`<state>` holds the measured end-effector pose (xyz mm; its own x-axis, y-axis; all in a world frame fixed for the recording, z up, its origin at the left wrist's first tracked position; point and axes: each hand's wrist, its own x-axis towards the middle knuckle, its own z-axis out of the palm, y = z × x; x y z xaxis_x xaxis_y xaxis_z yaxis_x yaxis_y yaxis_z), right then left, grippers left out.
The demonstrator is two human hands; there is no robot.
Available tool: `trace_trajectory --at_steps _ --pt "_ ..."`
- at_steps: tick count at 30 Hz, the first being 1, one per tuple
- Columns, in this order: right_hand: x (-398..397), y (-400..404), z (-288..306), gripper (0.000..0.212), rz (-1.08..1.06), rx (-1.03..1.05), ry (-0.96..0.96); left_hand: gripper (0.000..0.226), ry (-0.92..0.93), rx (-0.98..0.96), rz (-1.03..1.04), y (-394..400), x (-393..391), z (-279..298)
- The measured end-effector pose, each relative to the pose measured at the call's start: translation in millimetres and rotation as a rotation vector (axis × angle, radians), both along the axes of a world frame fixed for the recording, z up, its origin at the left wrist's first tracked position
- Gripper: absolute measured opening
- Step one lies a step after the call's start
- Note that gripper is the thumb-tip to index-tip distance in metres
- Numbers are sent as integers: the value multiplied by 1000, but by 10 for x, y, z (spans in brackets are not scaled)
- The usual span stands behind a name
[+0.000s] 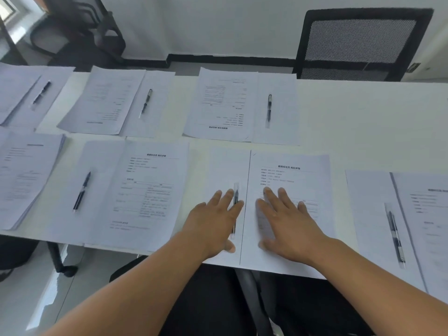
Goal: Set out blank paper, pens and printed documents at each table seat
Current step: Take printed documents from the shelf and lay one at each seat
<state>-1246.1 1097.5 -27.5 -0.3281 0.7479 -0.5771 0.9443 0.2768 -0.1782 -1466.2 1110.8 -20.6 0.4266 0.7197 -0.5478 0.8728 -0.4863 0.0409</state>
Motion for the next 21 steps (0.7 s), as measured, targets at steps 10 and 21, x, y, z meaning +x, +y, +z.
trace_trajectory --at_steps 10,21 --pt "82 -21 32 105 -2 -20 12 116 0 52 -21 14 -90 -12" --pt "107 -42 23 104 -10 -38 12 111 18 -21 -70 170 -170 195"
